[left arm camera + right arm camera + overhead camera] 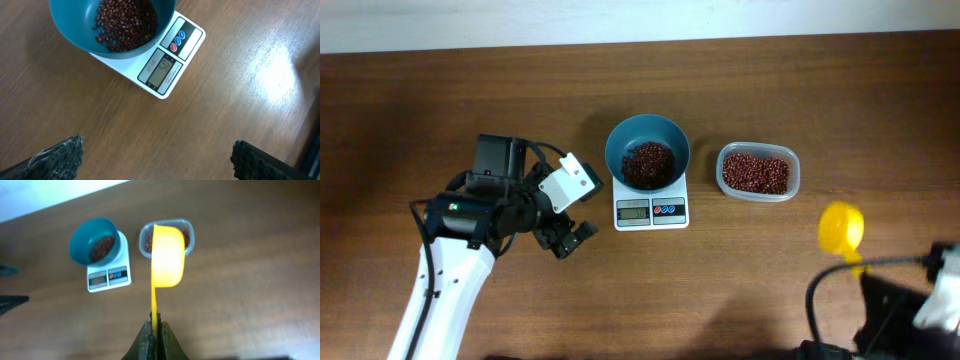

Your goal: Scoop item into bowl and weigh 50g on scale

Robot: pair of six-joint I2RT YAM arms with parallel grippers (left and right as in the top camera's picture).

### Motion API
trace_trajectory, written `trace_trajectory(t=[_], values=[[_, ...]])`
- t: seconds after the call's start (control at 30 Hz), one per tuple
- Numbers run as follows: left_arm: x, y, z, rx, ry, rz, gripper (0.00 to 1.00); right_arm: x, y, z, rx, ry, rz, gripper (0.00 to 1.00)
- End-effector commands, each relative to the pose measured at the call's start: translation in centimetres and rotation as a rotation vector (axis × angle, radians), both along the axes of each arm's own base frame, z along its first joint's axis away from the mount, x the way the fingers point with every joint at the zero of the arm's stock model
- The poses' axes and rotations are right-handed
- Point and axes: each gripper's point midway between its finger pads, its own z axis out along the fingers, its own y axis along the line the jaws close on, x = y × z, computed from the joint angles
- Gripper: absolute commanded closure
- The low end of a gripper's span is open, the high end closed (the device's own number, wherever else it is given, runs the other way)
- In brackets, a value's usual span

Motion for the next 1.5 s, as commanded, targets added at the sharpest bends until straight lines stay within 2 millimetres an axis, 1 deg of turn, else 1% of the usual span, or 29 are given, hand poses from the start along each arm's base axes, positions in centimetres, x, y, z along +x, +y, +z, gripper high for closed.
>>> trace_trajectory(t=[0.0,0.1,0.17,0.23,0.3,0.33,0.4,0.47,0.53,0.63,0.7,0.8,0.83,0.87,0.97,1.13,1.27,1.33,1.37,1.43,1.47], values=[[0.0,-0.3,1.2,-0.025,-0.024,0.001,0.01,-2.5,0.0,-2.6,0.052,-0.005,-0.101,0.96],[0.0,-0.3,1.2,-0.025,-0.024,0.001,0.01,-4.2,-0.3,-4.2,0.091,-0.026,-0.202,0.96],[0.1,-0.3,1.2,-0.025,-0.025,0.001,0.01,-4.6,-0.2,-5.1,0.124,-0.031,-0.23,0.96],[-0.1,-0.3,1.3,-0.02,-0.032,0.002,0.01,-4.6,-0.2,-6.5,0.137,-0.001,-0.242,0.96],[-0.7,0.9,1.6,0.025,-0.063,0.033,0.01,-4.1,-0.4,-7.8,0.147,0.028,-0.247,0.96],[-0.8,1.5,2.1,0.04,-0.112,0.05,0.01,-3.7,-0.5,-8.4,0.151,0.04,-0.249,0.96],[-1.2,3.0,3.7,0.055,-0.297,0.109,0.01,-2.3,-0.7,-9.7,0.168,0.059,-0.253,0.96],[-2.4,3.7,4.1,0.022,-0.44,0.142,0.01,-0.9,-0.9,-10.6,0.181,0.062,-0.254,0.96],[-3.3,4.0,3.6,-0.025,-0.525,0.188,0.01,0.2,-1.3,-11.2,0.183,0.052,-0.258,0.96],[-4.8,4.2,1.8,-0.091,-0.637,0.232,0.01,2.0,-1.8,-12.2,0.237,0.037,-0.309,0.96],[-5.0,4.6,0.9,-0.116,-0.678,0.274,0.01,2.6,-2.3,-13.3,0.265,0.05,-0.36,0.96],[-4.7,5.3,0.6,-0.187,-0.711,0.374,0.01,3.6,-2.8,-14.8,0.294,0.056,-0.409,0.96],[-4.6,5.9,0.6,-0.242,-0.711,0.454,0.01,4.0,-2.9,-15.5,0.313,0.062,-0.428,0.96],[-4.6,6.1,0.5,-0.258,-0.709,0.482,0.01,4.2,-3.0,-16.0,0.318,0.066,-0.433,0.96],[-4.9,6.2,-0.4,-0.268,-0.716,0.486,0.01,5.1,-3.2,-17.6,0.32,0.077,-0.437,0.96],[-5.1,6.2,-1.6,-0.283,-0.746,0.486,0.01,7.3,-3.4,-20.9,0.35,0.066,-0.429,0.96],[-5.1,6.2,-2.5,-0.291,-0.766,0.483,0.01,8.7,-3.7,-22.2,0.352,0.026,-0.421,0.96],[-4.8,6.1,-3.1,-0.292,-0.767,0.483,0.01,8.8,-3.8,-23.6,0.365,0.042,-0.436,0.96],[-4.7,6.1,-3.8,-0.289,-0.76,0.484,0.01,8.9,-3.8,-24.8,0.366,0.055,-0.438,0.96],[-4.6,6.0,-3.9,-0.294,-0.763,0.477,0.01,9.2,-3.9,-25.8,0.365,0.052,-0.437,0.96],[-4.7,5.8,-3.8,-0.3,-0.762,0.469,0.01,9.4,-3.9,-25.9,0.365,0.042,-0.435,0.96]])
